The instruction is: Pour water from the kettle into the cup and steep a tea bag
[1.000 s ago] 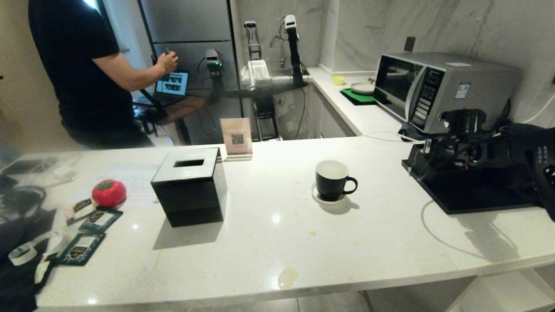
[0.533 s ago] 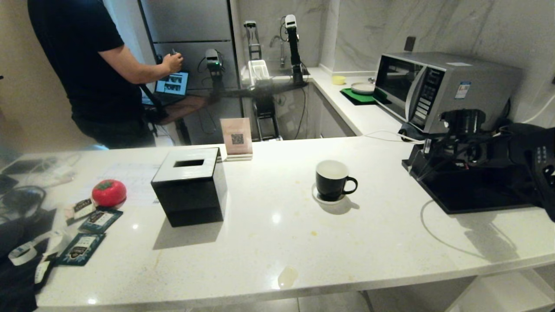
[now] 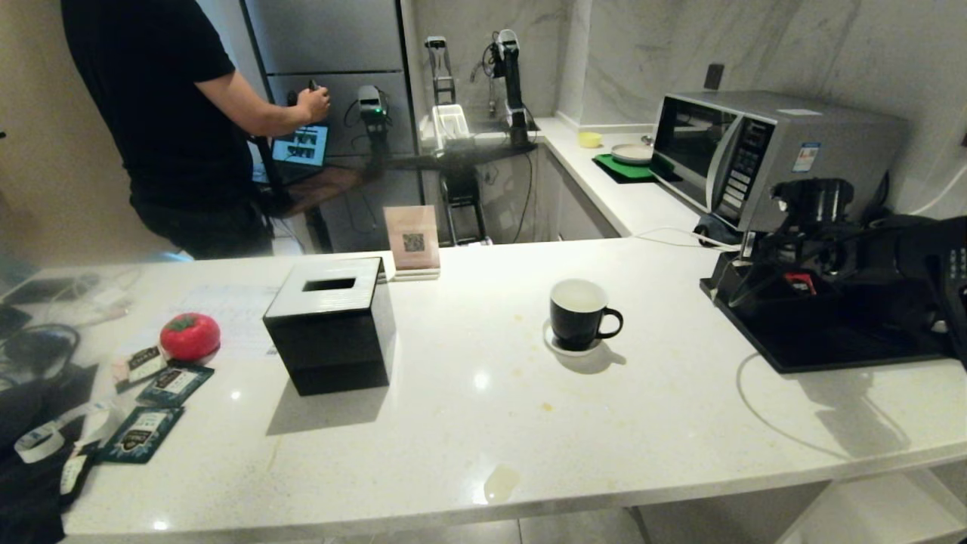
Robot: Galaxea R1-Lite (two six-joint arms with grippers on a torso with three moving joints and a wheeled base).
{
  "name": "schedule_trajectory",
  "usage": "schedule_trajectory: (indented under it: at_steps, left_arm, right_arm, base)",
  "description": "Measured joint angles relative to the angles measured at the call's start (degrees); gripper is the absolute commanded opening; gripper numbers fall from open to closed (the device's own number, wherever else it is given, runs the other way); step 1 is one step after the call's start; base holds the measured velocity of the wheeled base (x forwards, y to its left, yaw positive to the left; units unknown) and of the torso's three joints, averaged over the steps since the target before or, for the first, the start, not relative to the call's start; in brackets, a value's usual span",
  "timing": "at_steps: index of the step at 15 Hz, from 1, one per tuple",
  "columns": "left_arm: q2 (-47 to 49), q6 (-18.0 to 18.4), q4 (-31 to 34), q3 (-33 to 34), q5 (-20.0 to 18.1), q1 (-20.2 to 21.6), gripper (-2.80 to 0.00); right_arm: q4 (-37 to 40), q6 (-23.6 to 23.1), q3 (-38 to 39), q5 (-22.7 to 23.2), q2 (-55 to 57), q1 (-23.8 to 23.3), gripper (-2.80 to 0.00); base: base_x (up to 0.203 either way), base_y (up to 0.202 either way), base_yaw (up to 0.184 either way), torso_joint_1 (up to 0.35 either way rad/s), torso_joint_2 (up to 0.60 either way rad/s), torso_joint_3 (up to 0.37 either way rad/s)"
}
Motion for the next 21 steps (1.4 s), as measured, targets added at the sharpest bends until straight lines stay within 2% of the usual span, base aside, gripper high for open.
schedule_trajectory:
  at_steps: [10, 16, 21]
  left_arm:
    - [0.00, -0.01, 0.00, 0.00, 0.02, 0.00, -2.80]
    - [0.00, 0.00, 0.00, 0.00, 0.01, 0.00, -2.80]
    - [0.00, 0.02, 0.00, 0.00, 0.02, 0.00, -2.80]
  right_arm:
    - [-0.48, 1.27, 4.25, -0.56, -5.94, 0.27, -2.80]
    - [-5.81, 1.24, 11.82, -1.47, -11.58, 1.30, -2.80]
    - [-12.20, -0.73, 21.16, -1.72, -18.08, 2.89, -2.80]
  base:
    - [0.000, 0.000, 0.000, 0.000, 0.00, 0.000]
    - [0.000, 0.000, 0.000, 0.000, 0.00, 0.000]
    - [0.000, 0.000, 0.000, 0.000, 0.00, 0.000]
